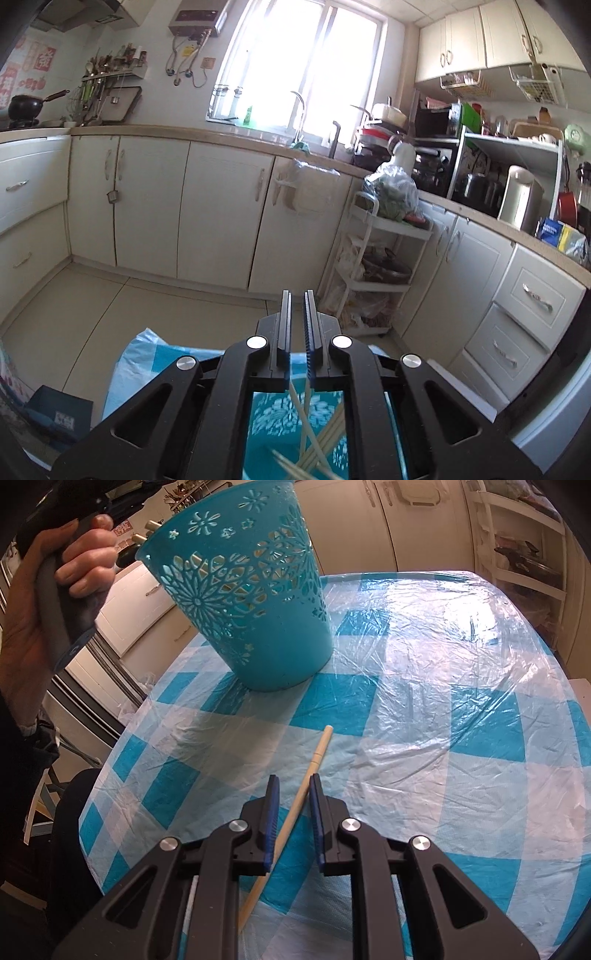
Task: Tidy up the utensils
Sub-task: 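Lift the chopstick with the left gripper and drop it into the basket, then grasp the last chopstick on the cloth with the right gripper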
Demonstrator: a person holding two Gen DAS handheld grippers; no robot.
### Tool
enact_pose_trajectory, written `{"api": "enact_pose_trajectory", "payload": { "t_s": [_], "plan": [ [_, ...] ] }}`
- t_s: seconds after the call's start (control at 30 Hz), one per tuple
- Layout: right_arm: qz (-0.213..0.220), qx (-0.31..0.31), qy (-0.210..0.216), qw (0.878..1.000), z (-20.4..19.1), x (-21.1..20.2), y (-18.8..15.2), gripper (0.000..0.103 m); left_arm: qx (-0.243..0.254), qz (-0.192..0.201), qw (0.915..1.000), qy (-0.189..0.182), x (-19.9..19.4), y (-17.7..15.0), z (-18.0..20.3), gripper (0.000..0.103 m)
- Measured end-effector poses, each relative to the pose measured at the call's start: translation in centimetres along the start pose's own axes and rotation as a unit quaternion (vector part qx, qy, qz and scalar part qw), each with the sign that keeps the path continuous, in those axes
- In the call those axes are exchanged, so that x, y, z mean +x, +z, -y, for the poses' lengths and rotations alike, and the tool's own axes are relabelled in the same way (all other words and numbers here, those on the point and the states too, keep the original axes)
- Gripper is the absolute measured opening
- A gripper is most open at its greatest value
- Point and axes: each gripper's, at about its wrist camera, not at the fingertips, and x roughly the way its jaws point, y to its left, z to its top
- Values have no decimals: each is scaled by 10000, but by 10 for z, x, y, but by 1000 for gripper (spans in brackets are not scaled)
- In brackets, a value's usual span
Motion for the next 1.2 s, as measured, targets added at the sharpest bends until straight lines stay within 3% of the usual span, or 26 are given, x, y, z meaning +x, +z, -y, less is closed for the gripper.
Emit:
{"api": "enact_pose_trajectory", "payload": {
  "t_s": [0.1, 0.17, 0.37, 0.43, 0.47, 0.53, 0.63, 0.83, 0.97, 1.1, 1.2],
  "plan": [
    [-16, -58, -41, 10000, -4, 2, 0, 19, 79, -35, 10000, 20, -21, -8, 0, 24],
    [-36, -96, -96, 9999, -7, 3, 0, 19, 76, 8, 9999, 101, -39, -15, -5, 42],
    [-76, -258, -535, 9982, -22, 5, -3, 20, -156, -90, 9978, 633, -91, -61, -40, 63],
    [-178, -658, -753, 9948, -33, 9, -2, 19, -317, -340, 9958, 788, -95, -85, -56, 64],
    [-262, -835, -742, 9934, -37, 10, -2, 12, -382, -468, 9945, 852, -95, -95, -63, 64],
    [-392, -1082, -707, 9908, -41, 11, 0, 10, -591, -741, 9905, 994, -94, -118, -77, 64],
    [-618, -1002, -821, 9897, -35, 11, 7, 9, -791, -997, 9864, 1039, -95, -148, -88, 64],
    [-774, -1168, -1142, 9835, -47, 22, 12, 10, -781, -1250, 9847, 930, -80, -170, -85, 65],
    [-679, -918, -896, 9894, -43, 19, 10, 6, -705, -1473, 9828, 863, -69, -182, -79, 69],
    [-141, -277, -58, 9995, -27, -16, 11, 6, -838, -1562, 9807, 820, -66, -185, -83, 74],
    [297, -121, 343, 9989, -25, -46, 19, 6, -915, -1608, 9794, 814, -65, -187, -86, 77]
  ]
}}
